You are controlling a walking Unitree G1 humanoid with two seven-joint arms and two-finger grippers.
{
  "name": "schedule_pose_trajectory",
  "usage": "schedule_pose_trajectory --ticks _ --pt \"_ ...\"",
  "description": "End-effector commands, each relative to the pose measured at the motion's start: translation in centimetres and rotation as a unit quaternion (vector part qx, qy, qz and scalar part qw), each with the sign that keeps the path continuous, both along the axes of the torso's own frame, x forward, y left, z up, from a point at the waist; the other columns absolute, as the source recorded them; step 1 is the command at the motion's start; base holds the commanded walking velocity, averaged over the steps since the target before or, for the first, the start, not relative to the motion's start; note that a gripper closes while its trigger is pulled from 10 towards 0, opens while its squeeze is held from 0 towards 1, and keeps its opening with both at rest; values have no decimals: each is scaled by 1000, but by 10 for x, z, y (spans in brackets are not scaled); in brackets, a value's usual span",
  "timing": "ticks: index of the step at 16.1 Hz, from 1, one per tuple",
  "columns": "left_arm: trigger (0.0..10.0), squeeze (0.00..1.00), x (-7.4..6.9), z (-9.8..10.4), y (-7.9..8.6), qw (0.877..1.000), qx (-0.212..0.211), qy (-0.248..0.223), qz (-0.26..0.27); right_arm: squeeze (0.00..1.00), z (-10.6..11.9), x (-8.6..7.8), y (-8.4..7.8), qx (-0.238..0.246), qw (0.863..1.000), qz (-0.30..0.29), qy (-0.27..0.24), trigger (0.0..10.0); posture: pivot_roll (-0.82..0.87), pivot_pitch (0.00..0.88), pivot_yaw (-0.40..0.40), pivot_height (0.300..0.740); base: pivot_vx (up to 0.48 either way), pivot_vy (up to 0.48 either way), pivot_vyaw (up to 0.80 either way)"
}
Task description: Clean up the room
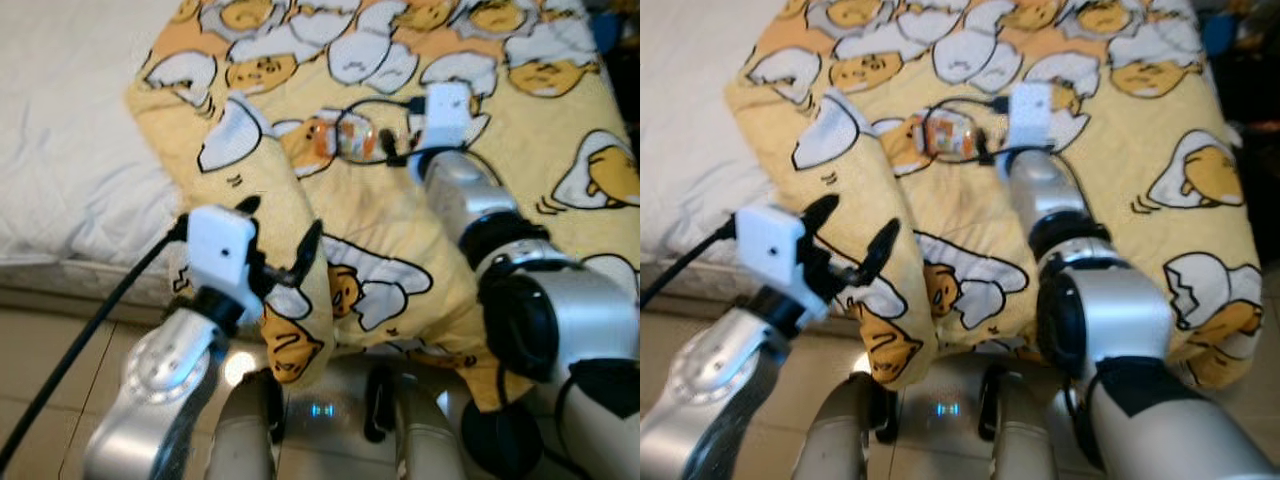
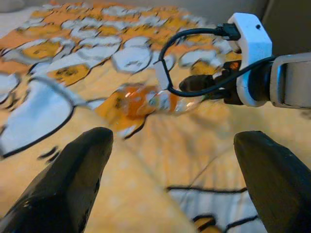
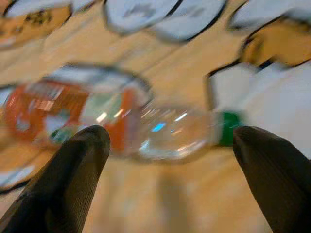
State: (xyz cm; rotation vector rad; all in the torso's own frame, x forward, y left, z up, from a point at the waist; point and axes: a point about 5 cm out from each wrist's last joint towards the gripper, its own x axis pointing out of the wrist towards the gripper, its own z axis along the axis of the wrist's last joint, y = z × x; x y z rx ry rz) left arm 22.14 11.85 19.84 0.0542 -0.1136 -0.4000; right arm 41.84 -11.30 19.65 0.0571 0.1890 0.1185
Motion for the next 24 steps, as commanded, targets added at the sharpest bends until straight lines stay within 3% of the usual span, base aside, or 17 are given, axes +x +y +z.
schedule_pose_trajectory --ticks 1,2,4,7,8,9,10,11,13,17,20,22,24 --pt "10000 0 -5 1 5 1000 7 4 12 75 -18 -5 1 5 1000 7 27 10000 257 383 21 697 0 0 0" --pt "10000 0 -7 2 8 1000 12 5 15 63 -27 -8 2 -12 999 11 37 10000 273 385 20 697 0 0 0" --pt "10000 0 -8 1 9 1000 13 11 18 59 -39 -12 1 -1 999 7 53 10000 249 386 18 697 0 0 0" --pt "10000 0 -7 1 5 1000 7 14 8 55 -45 -15 4 -15 998 37 50 10000 220 381 10 697 0 0 0" --pt "10000 0 -7 2 5 1000 5 14 5 55 -30 -10 7 12 998 53 26 10000 209 380 8 697 0 0 0" --pt "10000 0 -6 1 3 1000 -2 16 2 55 5 -1 6 49 996 68 -31 10000 186 373 5 697 0 0 0" --pt "10000 0 -6 1 3 1000 -2 16 2 55 5 -1 6 49 996 68 -31 10000 186 373 5 697 0 0 0" --pt "10000 0 -7 1 -7 1000 -8 13 -21 51 26 4 1 56 994 61 -66 10000 178 369 3 697 0 0 0" --pt "10000 0 -9 0 -19 999 -15 15 -46 51 44 6 0 60 992 64 -90 10000 161 356 -7 697 0 0 0" --pt "10000 0 -12 -4 -22 998 -24 25 -48 43 62 8 8 54 987 99 -112 10000 166 357 -20 697 0 0 0" --pt "10000 0 -14 -4 -18 999 -6 20 -27 35 58 6 26 8 990 76 -119 10000 213 379 -30 697 0 0 0" --pt "10000 0 -20 -4 -14 1000 5 21 -9 35 50 4 36 19 992 64 -110 10000 294 412 -27 697 0 0 0" --pt "10000 0 -23 -9 -11 999 14 29 4 0 18 0 38 9 998 42 -50 10000 334 418 -37 697 0 0 0"
